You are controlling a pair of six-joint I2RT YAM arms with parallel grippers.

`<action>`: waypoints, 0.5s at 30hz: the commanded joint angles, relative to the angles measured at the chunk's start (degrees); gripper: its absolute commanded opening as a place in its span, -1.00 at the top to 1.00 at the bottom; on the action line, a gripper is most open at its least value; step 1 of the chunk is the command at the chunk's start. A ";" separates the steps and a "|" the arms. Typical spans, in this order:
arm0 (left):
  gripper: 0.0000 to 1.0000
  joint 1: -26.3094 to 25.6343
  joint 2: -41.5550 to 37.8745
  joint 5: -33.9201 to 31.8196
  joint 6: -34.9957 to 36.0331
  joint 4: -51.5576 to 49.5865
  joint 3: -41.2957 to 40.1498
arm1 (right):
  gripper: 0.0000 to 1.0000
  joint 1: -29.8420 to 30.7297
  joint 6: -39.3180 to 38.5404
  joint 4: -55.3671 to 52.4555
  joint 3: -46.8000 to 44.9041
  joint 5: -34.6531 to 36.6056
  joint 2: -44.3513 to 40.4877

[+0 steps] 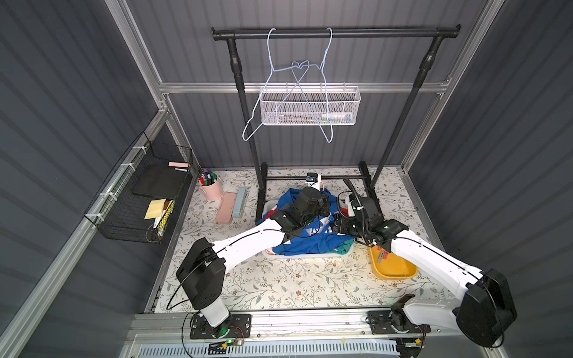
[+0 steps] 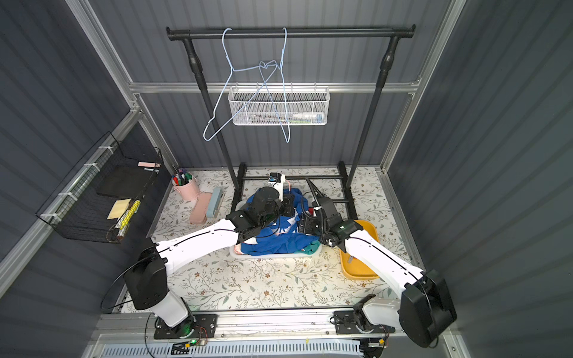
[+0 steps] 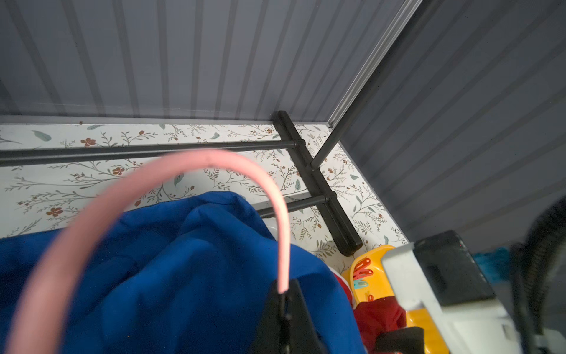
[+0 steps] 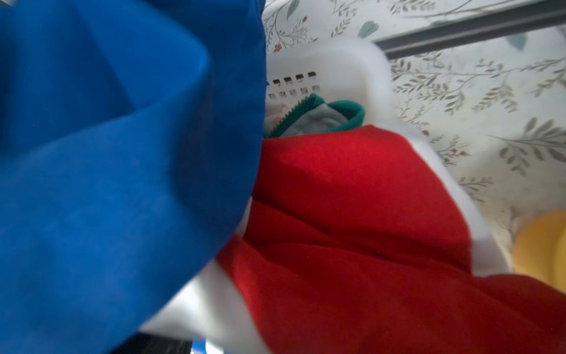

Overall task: Remove the clothespins securing jackets to the hanger
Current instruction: Adjust the hanger.

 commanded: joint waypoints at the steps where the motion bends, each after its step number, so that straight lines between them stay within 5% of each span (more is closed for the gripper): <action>1: 0.86 2.07 0.80 3.41 -1.67 1.88 -2.61 | -0.48 -0.77 0.22 -0.40 1.73 -1.46 4.95; 15: -0.57 10.47 -12.21 16.51 8.47 6.06 -7.34 | -0.46 -1.01 1.02 3.70 3.57 -3.47 12.50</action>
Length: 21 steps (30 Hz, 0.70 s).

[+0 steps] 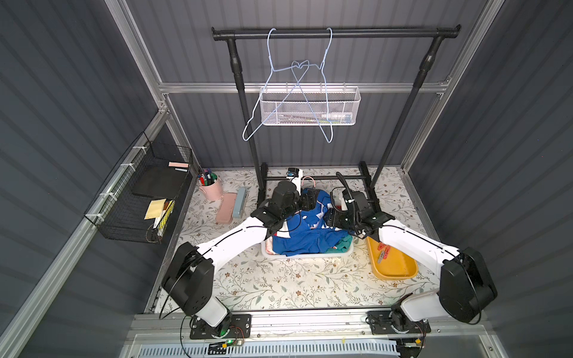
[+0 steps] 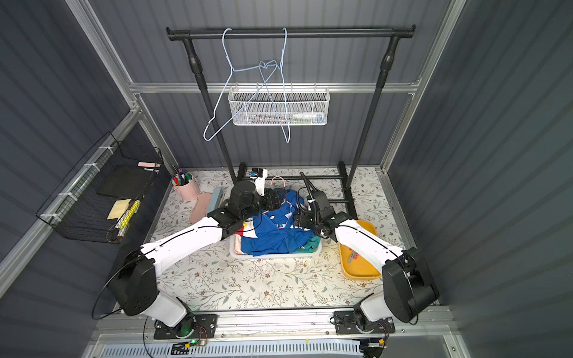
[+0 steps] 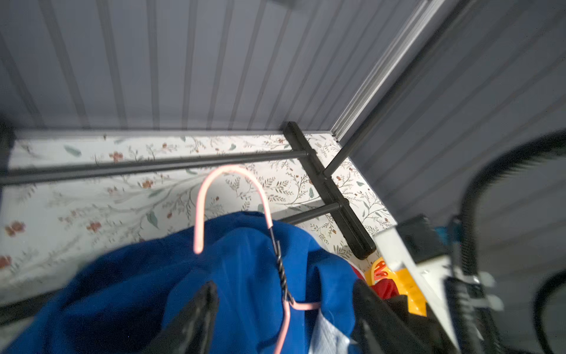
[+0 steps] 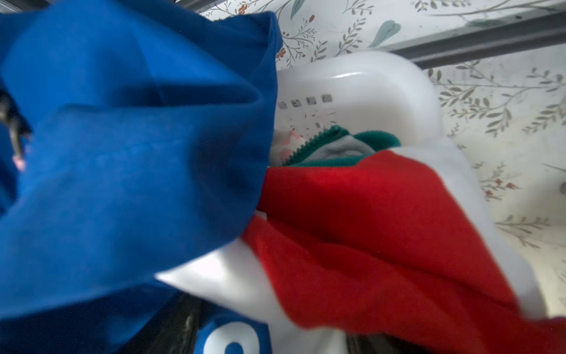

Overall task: Remove the clothespins securing jackets to the hanger
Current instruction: Adjust the hanger.

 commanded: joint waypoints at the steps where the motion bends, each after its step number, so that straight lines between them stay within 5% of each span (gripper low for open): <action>1: -0.64 0.89 -6.82 5.14 4.07 1.93 -1.02 | -0.46 0.01 0.94 -1.43 -0.33 -1.42 3.28; 10: -0.62 18.05 -20.24 19.61 1.91 -0.33 -10.97 | -0.47 -0.07 0.75 -1.16 -0.07 -2.50 4.83; 21: -0.52 26.39 -22.55 31.33 -0.69 1.73 -21.46 | -0.52 -0.08 0.52 -0.71 0.29 -4.32 5.94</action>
